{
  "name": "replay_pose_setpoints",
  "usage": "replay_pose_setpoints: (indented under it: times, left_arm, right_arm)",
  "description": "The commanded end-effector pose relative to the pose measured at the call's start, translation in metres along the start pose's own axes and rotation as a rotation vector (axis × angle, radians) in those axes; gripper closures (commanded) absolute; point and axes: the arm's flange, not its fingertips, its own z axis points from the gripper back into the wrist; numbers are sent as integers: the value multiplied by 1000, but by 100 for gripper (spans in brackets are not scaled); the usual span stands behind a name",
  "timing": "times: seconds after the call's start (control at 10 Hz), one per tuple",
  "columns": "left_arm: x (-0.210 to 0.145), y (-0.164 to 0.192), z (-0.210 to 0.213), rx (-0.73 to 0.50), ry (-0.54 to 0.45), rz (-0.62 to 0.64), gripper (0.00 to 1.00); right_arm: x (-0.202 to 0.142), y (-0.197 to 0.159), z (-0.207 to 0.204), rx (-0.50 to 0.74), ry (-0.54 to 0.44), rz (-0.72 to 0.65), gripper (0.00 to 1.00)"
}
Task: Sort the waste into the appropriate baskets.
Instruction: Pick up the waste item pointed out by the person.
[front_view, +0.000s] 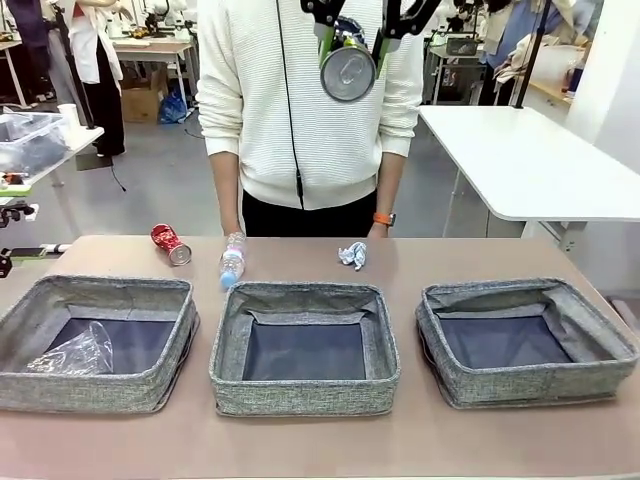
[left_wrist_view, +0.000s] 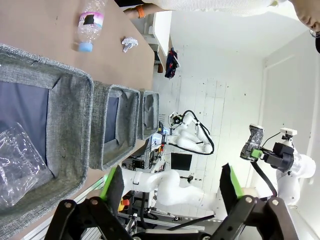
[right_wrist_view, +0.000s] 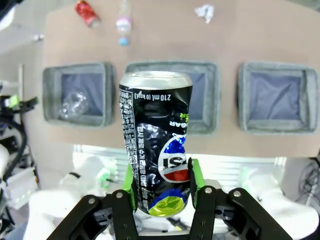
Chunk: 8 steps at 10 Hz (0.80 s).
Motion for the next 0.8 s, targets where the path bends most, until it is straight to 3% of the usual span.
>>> replay_pose_setpoints:
  times: [0.0,0.7]
  left_arm:
    - [0,0,-1,2,-5,-11,0]
    - [0,0,-1,2,-5,-11,0]
  right_arm:
    - [-2,1,-7,-14,8,4,52]
    - [-2,1,-7,-14,8,4,52]
